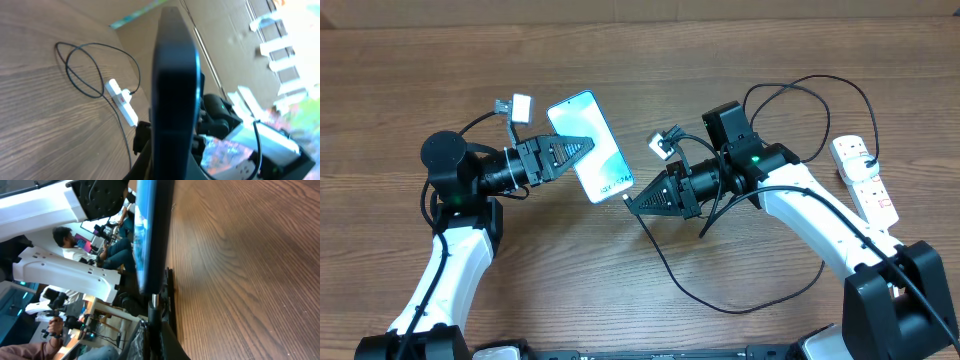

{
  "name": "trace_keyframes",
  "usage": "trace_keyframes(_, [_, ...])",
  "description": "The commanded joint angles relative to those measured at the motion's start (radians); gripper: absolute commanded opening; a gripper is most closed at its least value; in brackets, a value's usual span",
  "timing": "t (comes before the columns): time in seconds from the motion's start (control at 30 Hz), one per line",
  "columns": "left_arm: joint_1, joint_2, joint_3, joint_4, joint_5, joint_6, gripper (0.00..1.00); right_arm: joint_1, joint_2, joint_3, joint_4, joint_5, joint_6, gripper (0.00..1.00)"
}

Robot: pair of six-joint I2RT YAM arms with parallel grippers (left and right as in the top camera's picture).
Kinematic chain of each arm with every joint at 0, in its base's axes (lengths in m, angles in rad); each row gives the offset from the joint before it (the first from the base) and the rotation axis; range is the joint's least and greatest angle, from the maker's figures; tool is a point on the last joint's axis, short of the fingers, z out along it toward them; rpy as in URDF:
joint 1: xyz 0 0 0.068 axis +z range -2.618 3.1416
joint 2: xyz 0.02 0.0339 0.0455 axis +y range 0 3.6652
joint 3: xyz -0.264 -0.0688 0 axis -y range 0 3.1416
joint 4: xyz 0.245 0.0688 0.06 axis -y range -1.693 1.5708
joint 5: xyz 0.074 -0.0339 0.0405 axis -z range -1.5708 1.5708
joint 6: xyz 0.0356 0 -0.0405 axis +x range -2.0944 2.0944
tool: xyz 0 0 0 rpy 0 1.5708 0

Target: Plug charger to phone and switch on socket

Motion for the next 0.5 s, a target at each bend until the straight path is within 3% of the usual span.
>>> trace_keyframes(0.0, [-0.006,-0.003,0.013,-0.046,-0.065,-0.061,0.04,0.001,0.004,0.012,0.002,-0.04,0.002,0.04])
trace_keyframes(0.17, [-0.006,0.031,0.013,-0.187,-0.07,0.058,0.04,-0.002,0.004,0.012,-0.089,0.081,0.002,0.04])
trace_keyframes(0.3, [-0.006,0.115,0.013,-0.185,-0.055,0.063,0.04,-0.042,0.003,0.012,-0.206,0.27,0.002,0.04])
trace_keyframes(0.47, [-0.007,0.232,0.013,-0.113,-0.044,0.055,0.04,-0.262,-0.036,0.026,-0.333,0.38,0.04,0.04])
